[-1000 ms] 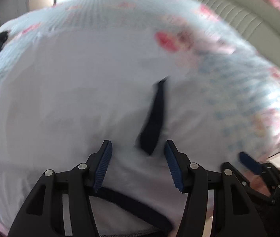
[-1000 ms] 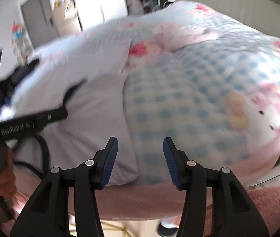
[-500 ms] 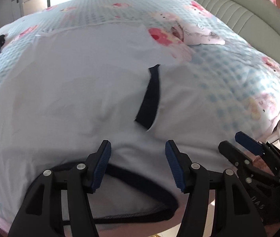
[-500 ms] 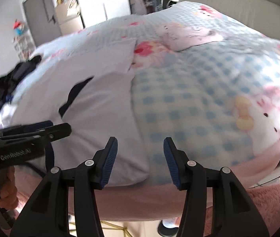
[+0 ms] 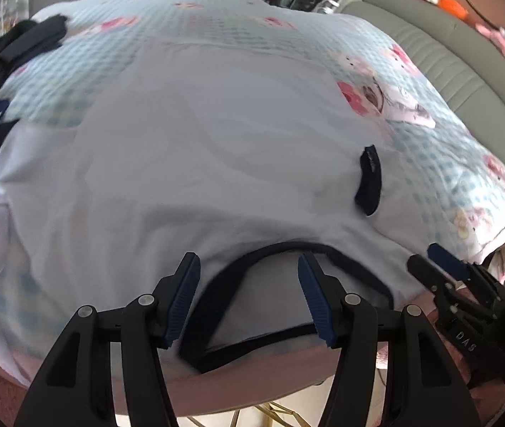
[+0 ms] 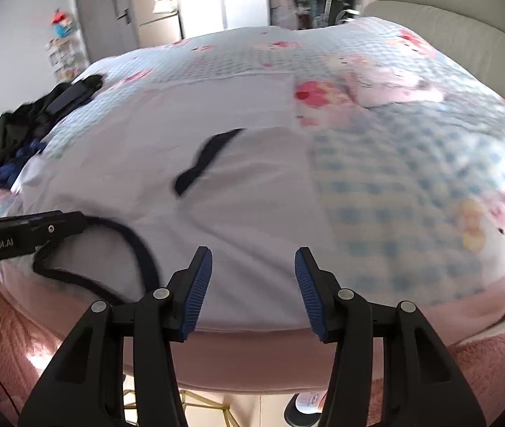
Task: Fold clothes
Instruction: 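Move both grippers along the navy-trimmed hem toward the shirt edge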
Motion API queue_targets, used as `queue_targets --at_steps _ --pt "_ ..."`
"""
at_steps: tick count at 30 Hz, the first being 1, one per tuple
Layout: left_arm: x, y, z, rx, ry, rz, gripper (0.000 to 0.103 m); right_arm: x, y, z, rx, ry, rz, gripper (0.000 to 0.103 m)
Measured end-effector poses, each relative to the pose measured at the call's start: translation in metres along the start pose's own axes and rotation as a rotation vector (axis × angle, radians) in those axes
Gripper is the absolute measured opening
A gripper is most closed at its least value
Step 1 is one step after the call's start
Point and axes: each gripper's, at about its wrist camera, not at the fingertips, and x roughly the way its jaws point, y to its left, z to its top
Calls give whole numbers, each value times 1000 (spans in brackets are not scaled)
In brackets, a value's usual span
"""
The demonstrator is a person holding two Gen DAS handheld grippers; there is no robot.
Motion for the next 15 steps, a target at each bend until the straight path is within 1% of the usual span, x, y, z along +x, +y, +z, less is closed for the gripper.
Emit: queue_targets --at_steps 4,8,10,12,15 --pt "-6 17 -4 -24 -6 -35 59 6 25 2 -8 34 68 50" --pt "-11 33 -7 -68 -19 -20 59 10 49 4 -50 57 87 50" --pt "-14 49 -8 -121 -23 -16 59 10 61 11 -74 54 95 50" --pt "-22 63 -10 -160 -54 -13 59 9 72 18 -91 49 112 50" --pt "-34 85 -13 -203 -102 1 58 10 96 30 -106 42 176 51"
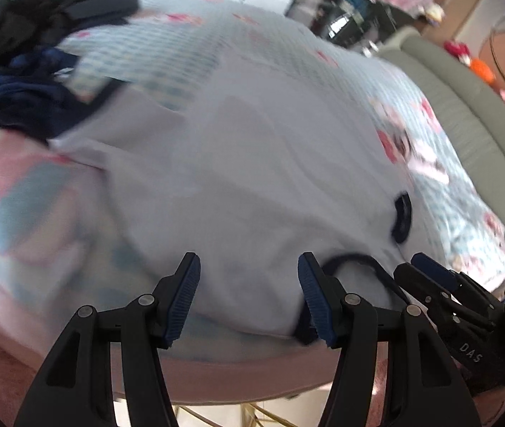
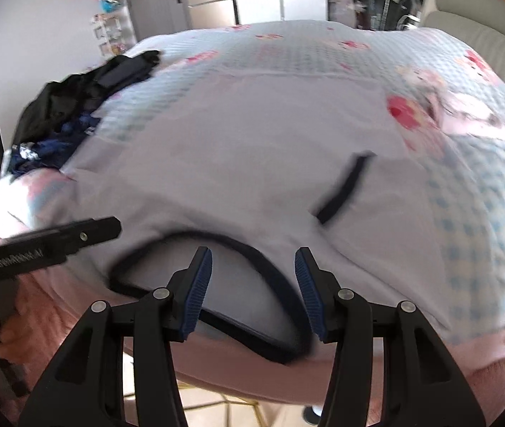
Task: Fold clothes
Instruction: 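Move both grippers along the navy-trimmed hem toward the shirt edge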
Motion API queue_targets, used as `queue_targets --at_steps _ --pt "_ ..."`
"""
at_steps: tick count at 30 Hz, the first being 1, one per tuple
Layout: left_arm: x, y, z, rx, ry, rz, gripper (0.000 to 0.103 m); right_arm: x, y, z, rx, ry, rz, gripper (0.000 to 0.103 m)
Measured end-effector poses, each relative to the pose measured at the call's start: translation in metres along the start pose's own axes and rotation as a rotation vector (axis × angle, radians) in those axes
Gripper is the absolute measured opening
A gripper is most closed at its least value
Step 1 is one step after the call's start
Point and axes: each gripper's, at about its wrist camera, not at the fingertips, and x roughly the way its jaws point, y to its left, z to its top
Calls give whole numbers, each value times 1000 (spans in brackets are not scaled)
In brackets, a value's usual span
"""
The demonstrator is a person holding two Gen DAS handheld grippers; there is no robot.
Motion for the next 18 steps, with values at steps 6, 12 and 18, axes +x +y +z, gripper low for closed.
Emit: queue_targets --at_steps 6,12,18 --pt "-6 47 2 -116 -51 -8 52 32 56 15 -73 31 63 51" --pt "-3 79 15 -229 -66 -51 51 75 89 13 -109 134 40 52" --pt "1 78 42 -158 -94 -43 41 76 80 -1 -39 191 106 53"
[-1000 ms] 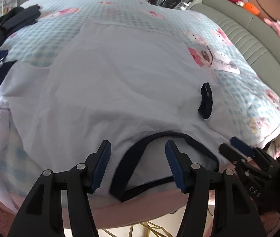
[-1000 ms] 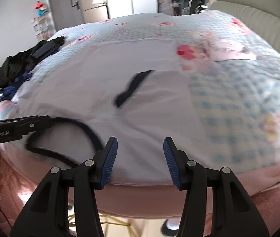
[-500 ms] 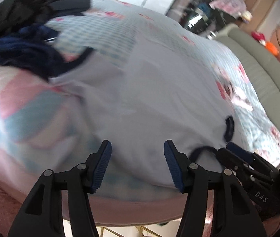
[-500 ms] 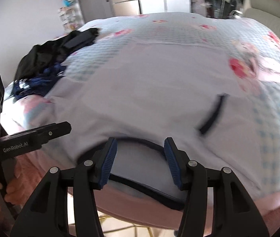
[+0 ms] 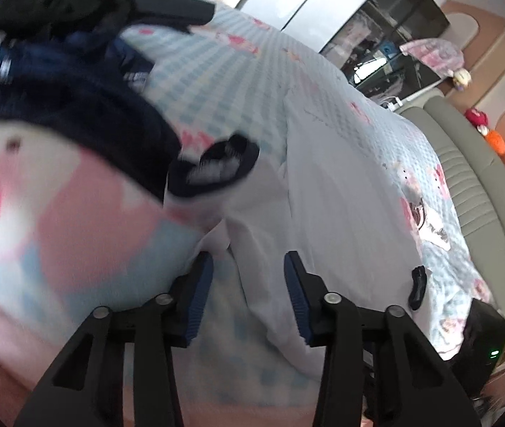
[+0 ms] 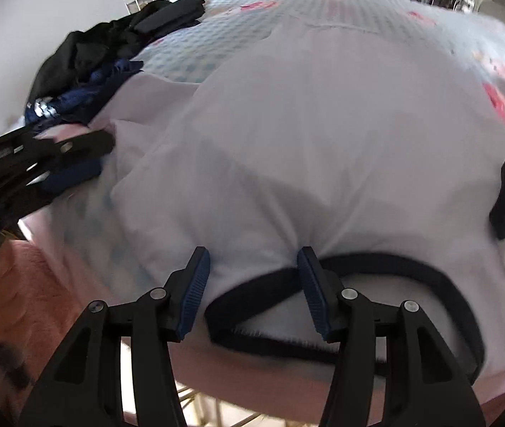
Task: Fold clothes
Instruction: 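Move both grippers along the navy-trimmed hem toward the shirt edge, then grasp the navy-trimmed sleeve cuff with the left gripper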
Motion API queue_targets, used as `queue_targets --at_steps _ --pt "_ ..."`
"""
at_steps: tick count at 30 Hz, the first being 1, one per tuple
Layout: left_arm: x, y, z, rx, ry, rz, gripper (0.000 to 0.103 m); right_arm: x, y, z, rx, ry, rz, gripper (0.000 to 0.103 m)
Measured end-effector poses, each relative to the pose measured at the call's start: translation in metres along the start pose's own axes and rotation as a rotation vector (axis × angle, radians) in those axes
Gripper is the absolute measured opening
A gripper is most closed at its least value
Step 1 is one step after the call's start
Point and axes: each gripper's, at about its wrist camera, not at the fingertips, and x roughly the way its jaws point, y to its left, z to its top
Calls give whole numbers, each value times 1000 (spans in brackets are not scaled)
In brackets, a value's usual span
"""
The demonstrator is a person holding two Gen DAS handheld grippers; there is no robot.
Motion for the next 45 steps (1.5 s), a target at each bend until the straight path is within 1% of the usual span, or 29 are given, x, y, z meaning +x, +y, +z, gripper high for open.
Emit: queue_targets --at_steps 1,3,6,9,11,13,14,16,17,18,19,20,22,23,24,25,27,29,30,31,32,35,36,37,39,41,42,44,45 --pt "1 0 4 9 -3 6 41 -5 -1 3 6 -5 2 53" --pt "2 7 12 -5 -8 20 38 -17 -1 12 21 -54 6 53" --pt "-4 18 20 -45 -21 53 38 -25 13 30 -16 -104 20 53" --pt "-15 24 19 -35 -45 169 38 -20 42 41 -101 -112 31 53" --pt "-17 28 20 -39 -46 131 38 -15 61 42 -152 -110 44 53" --pt "-11 30 23 -2 -15 55 38 -5 74 44 -174 -107 31 53" --pt "-7 29 25 20 -3 38 38 2 77 48 -169 -102 21 53" --pt "4 29 30 33 20 7 38 11 74 52 -133 -91 7 53" --pt "11 30 32 27 37 13 38 15 71 54 -110 -89 4 53" --pt "17 32 34 22 53 19 33 17 67 56 -87 -88 3 53" --pt "21 34 37 17 58 27 14 19 63 57 -69 -88 4 53" --pt "20 36 40 13 48 39 7 21 61 57 -59 -83 4 53" --pt "9 41 49 -7 -1 43 7 28 58 55 -63 -52 2 53" --pt "1 43 53 -18 -37 58 7 30 57 52 -69 -36 -1 53" --pt "-7 44 57 -20 -74 87 4 32 57 50 -76 -25 -2 53" --pt "-15 46 61 -10 -111 138 2 33 57 47 -83 -16 -5 53" --pt "-21 50 65 -3 -132 181 2 35 57 43 -99 8 -19 53" --pt "-22 64 63 -47 -108 73 2 32 57 42 -117 20 -15 53" --pt "-22 70 58 -79 -98 -14 4 29 57 44 -124 19 -9 53" --pt "-23 75 52 -103 -91 -77 5 25 57 46 -126 11 1 53" --pt "-23 76 48 -107 -85 -98 6 20 55 51 -122 -10 11 53" --pt "-17 63 42 -30 -33 -82 10 5 51 72 -123 -93 21 54" --pt "-10 57 40 1 -4 -83 11 6 50 82 -130 -100 17 55" --pt "-3 51 39 29 23 -84 11 10 51 91 -148 -92 7 55" --pt "4 45 38 59 49 -69 13 22 57 109 -201 -68 -8 55" --pt "3 42 37 85 60 -91 22 34 67 122 -266 -43 -12 55" --pt "2 40 36 98 65 -102 29 41 73 125 -297 -27 -21 55" --pt "-2 40 35 123 56 -107 33 54 83 130 -353 4 -47 55" --pt "-3 38 34 157 57 -94 35 61 87 131 -374 18 -62 55"
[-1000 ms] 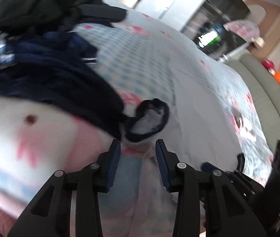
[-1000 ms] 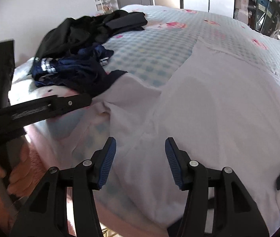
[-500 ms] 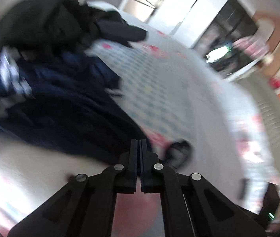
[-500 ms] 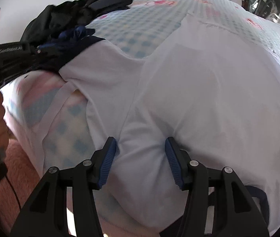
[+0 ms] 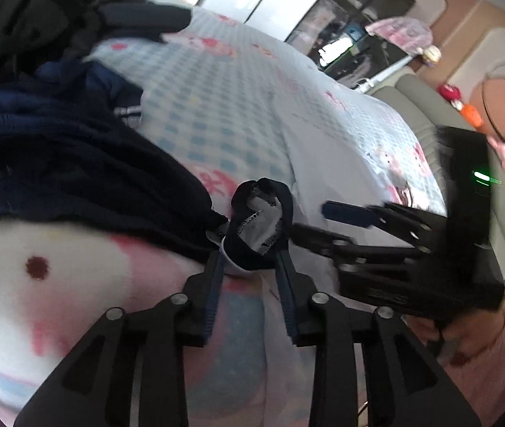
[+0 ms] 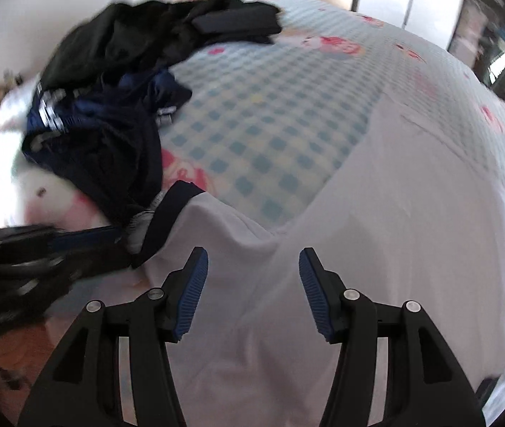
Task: Fold clothes
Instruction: 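Grasp the navy-trimmed sleeve cuff with the left gripper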
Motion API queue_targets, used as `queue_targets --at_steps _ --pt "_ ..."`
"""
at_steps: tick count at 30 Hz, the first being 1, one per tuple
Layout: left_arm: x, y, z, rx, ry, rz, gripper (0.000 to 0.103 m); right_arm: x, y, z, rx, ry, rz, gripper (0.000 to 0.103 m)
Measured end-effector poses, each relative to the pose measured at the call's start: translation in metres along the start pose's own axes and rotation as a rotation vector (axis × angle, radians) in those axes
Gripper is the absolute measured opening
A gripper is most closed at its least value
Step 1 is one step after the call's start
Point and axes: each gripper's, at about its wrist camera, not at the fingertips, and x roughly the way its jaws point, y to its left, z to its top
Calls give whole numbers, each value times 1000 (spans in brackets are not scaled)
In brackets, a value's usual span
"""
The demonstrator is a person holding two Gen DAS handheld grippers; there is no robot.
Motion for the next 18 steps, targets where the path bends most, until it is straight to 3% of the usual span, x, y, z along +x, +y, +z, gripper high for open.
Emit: queue_targets --at_steps 2,6,9,12,16,18 --pt "-1 -5 -2 63 8 27 35 13 4 3 -38 32 -33 55" --pt "17 -7 2 57 23 79 35 21 1 12 -21 20 10 55" --pt "28 -4 13 27 -16 114 35 22 -4 28 12 -16 22 55" --pt "31 9 18 -42 -38 114 20 22 -9 42 50 -46 31 55" --pt "12 22 21 -105 -97 98 9 18 -19 47 84 -55 38 55" --pt "1 29 22 -140 -128 99 9 20 -22 48 76 -40 52 55"
